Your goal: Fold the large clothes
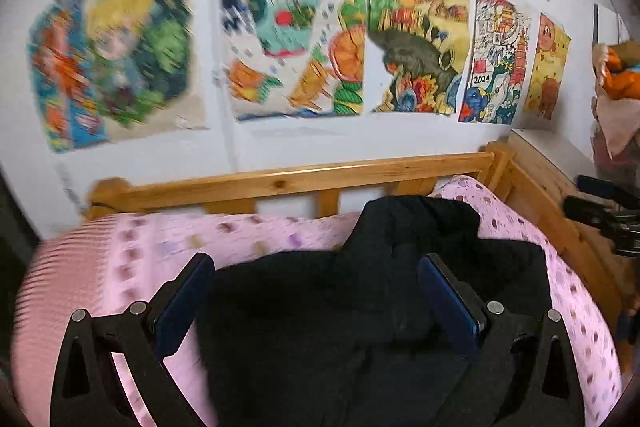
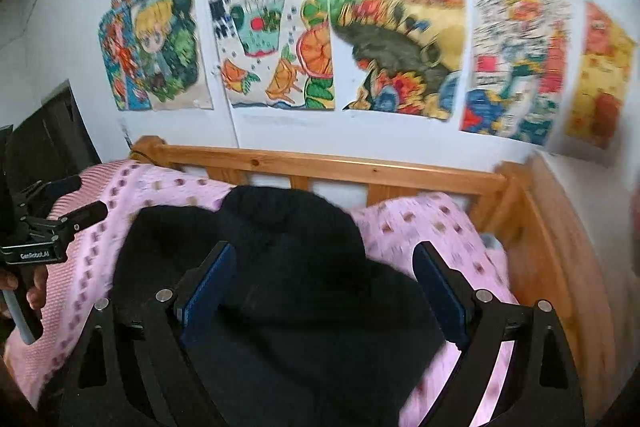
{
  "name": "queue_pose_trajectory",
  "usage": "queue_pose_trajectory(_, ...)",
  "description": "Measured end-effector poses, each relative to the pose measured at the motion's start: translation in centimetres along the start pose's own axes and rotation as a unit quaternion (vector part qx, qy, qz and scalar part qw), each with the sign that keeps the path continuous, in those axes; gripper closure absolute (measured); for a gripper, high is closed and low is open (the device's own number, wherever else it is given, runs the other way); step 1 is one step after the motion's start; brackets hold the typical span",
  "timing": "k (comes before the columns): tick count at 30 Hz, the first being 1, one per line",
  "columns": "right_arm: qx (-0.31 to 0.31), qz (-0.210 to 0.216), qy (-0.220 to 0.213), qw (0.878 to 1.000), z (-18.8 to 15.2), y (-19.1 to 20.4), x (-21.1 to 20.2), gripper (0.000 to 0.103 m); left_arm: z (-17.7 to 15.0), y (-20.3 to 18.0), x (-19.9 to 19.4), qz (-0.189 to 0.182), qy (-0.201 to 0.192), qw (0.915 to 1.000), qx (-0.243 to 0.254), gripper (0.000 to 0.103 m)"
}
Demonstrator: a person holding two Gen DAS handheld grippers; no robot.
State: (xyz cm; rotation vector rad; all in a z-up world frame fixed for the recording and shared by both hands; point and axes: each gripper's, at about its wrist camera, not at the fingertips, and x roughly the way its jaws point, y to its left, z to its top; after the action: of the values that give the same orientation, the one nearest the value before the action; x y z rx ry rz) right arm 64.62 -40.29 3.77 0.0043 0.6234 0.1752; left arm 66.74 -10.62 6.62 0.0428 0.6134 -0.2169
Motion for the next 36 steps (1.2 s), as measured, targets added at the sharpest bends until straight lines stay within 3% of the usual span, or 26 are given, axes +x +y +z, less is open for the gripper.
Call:
queue_pose_trajectory(4, 0.016, 0.027, 0.026, 0.999, 1.0, -1.4, 8.5, 0.020, 1.8, 0.1, 8.1, -0.058, 0.020, 0.9981, -0.008, 0.002)
queue_pose_trajectory(7, 0.004, 0.024, 0.053, 0.998, 0.8, -1.7, 13.4, 0.033, 2.9, -0.8, 13.0, -0.090, 0.034, 0.9954, 0.007, 0.002)
queue_pose_trajectory(9, 0.010, 0.028, 0.069, 0.997, 0.6, -2.0, 15.8, 0.049, 3.2, -1.8, 15.6, -0.093, 0.052, 0.9941, 0.021, 0.009)
queue_pose_trajectory(10, 0.021, 0.041, 0.078, 0.996, 0.4, -2.2, 17.1, 0.053, 3.3, -2.3, 17.1, -0.090, 0.069, 0.9931, 0.031, 0.025)
queue_pose_trajectory(11, 0.027, 0.050, 0.084, 0.995, 0.4, -2.2, 18.0, 0.059, 3.3, -2.5, 18.0, -0.090, 0.080, 0.9921, 0.035, 0.035)
queue_pose_trajectory(12, 0.030, 0.053, 0.084, 0.995, 0.3, -2.1, 18.7, 0.069, 3.3, -2.7, 19.0, -0.093, 0.091, 0.9909, 0.036, 0.053)
queue_pose_trajectory(14, 0.022, 0.054, 0.082, 0.995, 0.1, -1.7, 19.6, 0.082, 2.9, -2.6, 20.6, -0.105, 0.115, 0.9876, 0.020, 0.068)
queue_pose_trajectory(15, 0.017, 0.050, 0.084, 0.995, 0.0, -1.4, 19.8, 0.090, 2.7, -2.5, 21.0, -0.116, 0.120, 0.9859, 0.012, 0.085)
queue_pose_trajectory(16, 0.013, 0.049, 0.082, 0.995, -0.2, -1.2, 19.9, 0.094, 2.6, -2.4, 21.1, -0.129, 0.118, 0.9846, 0.008, 0.093)
queue_pose_trajectory(22, 0.017, 0.053, 0.012, 0.998, -0.4, -1.5, 14.6, 0.098, 2.2, -1.5, 16.0, -0.161, 0.025, 0.9866, 0.007, 0.097)
queue_pose_trajectory(26, 0.009, 0.075, -0.030, 0.997, -1.4, -1.1, 8.7, 0.098, 1.4, -0.7, 10.6, -0.192, -0.025, 0.9808, 0.027, 0.097)
queue_pose_trajectory(30, -0.014, 0.083, -0.040, 0.996, -4.0, 0.1, 4.0, 0.099, -0.8, -0.8, 5.7, -0.204, -0.046, 0.9758, 0.063, 0.098)
queue_pose_trajectory(36, -0.027, 0.075, -0.013, 0.997, -9.7, 3.0, -1.0, 0.099, -7.2, -0.9, 0.3, -0.208, -0.026, 0.9711, 0.115, 0.098)
